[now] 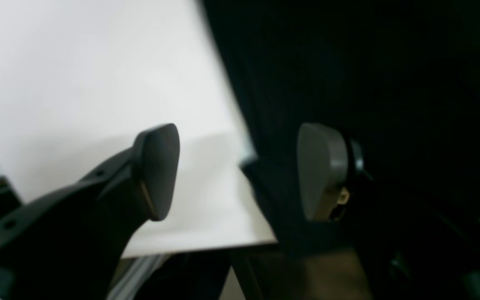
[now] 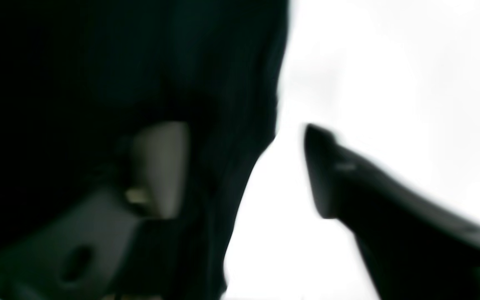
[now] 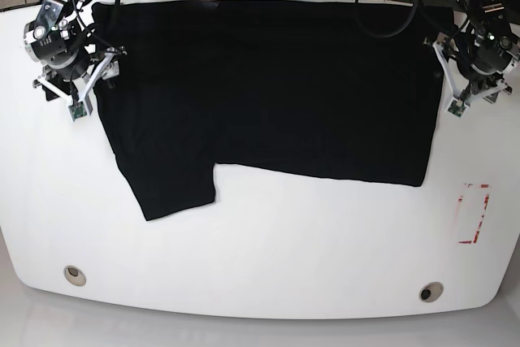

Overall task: Layout the t-shirt on the table in an organized manner, then fold the t-shirt properly
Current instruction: 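Release the t-shirt edge with both grippers, then move both grippers toward the t-shirt's side edges near the sleeves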

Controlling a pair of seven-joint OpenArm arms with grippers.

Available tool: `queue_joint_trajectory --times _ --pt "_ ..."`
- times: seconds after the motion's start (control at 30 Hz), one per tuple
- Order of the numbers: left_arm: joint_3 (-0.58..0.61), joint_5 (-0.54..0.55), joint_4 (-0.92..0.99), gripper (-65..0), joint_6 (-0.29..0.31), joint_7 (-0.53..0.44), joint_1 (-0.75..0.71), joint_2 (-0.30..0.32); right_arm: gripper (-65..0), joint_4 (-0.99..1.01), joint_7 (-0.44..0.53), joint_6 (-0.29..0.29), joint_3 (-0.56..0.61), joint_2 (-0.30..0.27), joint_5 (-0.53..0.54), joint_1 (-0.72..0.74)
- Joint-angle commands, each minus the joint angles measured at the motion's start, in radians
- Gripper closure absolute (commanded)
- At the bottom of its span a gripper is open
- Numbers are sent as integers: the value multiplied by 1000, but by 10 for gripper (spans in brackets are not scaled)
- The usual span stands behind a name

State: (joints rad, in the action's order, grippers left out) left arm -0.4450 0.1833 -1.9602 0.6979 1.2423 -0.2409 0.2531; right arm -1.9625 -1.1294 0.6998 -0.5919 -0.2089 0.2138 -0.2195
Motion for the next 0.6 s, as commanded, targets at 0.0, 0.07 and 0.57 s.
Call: queue_joint_trajectory --times 0.0,0.07,0.57 --pt "-24 3 -17 -421 0 9 73 15 -488 25 13 -2 -6 -17 3 79" --pt "-53 -1 -12 -421 0 20 136 15 -477 84 12 -2 -4 -21 3 139" --pt "-73 -98 285 -421 0 -40 510 16 -431 687 194 -2 -3 -56 -135 561"
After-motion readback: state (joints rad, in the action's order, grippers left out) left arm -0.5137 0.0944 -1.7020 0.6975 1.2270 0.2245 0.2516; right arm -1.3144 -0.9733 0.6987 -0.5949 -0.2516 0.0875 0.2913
